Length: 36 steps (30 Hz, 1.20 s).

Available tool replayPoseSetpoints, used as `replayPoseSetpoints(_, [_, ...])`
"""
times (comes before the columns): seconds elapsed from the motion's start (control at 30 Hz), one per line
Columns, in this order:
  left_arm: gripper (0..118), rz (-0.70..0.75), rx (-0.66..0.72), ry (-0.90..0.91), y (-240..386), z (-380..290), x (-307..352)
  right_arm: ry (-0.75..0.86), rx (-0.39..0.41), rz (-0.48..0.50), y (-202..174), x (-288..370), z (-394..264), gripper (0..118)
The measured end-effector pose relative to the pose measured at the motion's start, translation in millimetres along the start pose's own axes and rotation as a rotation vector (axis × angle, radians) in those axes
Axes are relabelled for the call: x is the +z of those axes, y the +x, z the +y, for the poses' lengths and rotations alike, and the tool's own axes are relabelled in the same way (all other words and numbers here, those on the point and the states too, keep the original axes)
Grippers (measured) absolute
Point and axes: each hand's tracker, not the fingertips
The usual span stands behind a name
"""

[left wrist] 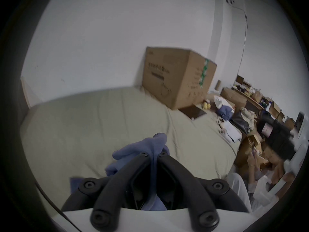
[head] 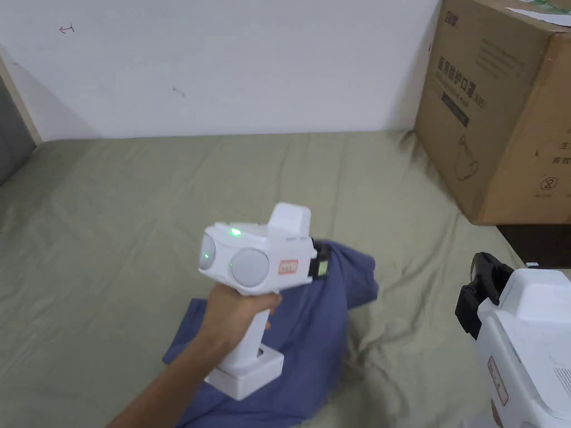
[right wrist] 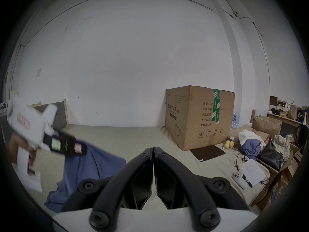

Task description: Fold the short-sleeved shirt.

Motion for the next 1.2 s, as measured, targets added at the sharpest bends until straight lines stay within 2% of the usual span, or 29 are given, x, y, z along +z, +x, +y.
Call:
replayPoseSetpoints(0.1, [0,0.014,-0.024,-0.128,4,-40,-35,-0.016,-0.009,0.004,0,-3,-5,1])
replayPoseSetpoints(0.13, [0,0.022,-0.036,-0.171,4,-51,-44,-0.033,-0.059,0.018,0,-3,-6,1])
replayPoseSetpoints(0.4, [1,0.151,-0.195,-0.410,11,-122,-89,-0.064,-0.043,0.032,-6,-11,-17,1])
replayPoseSetpoints(0.5, [2,0.158,-0.181,-0.430,9,-125,-90,-0.070,-0.041,0.035,-8,-11,-18,1])
replayPoseSetpoints(0.57, [19,0.170,-0.135,-0.397,10,-118,-80,-0.073,-0.041,0.036,-9,-11,-17,1])
replayPoseSetpoints(0.6, [36,0.184,-0.113,-0.374,10,-114,-74,-0.072,-0.041,0.035,-10,-10,-17,1])
replayPoseSetpoints(0.63, [68,0.196,-0.094,-0.342,7,-109,-68,-0.071,-0.042,0.035,-10,-11,-16,1])
replayPoseSetpoints(0.67, [90,0.196,-0.071,-0.289,6,-103,-58,-0.067,-0.043,0.036,-10,-11,-14,1])
replayPoseSetpoints(0.7, [109,0.195,-0.049,-0.231,5,-97,-45,-0.064,-0.045,0.036,-11,-10,-12,1])
replayPoseSetpoints(0.73, [118,0.201,-0.037,-0.180,4,-90,-34,-0.060,-0.046,0.036,-12,-10,-10,1])
replayPoseSetpoints(1.07, [118,0.435,-0.043,0.331,-20,-40,99,-0.001,-0.055,0.043,-18,-6,13,1])
replayPoseSetpoints(1.2, [105,0.525,-0.057,0.439,-39,-46,125,0.017,-0.055,0.052,-22,-4,19,1])
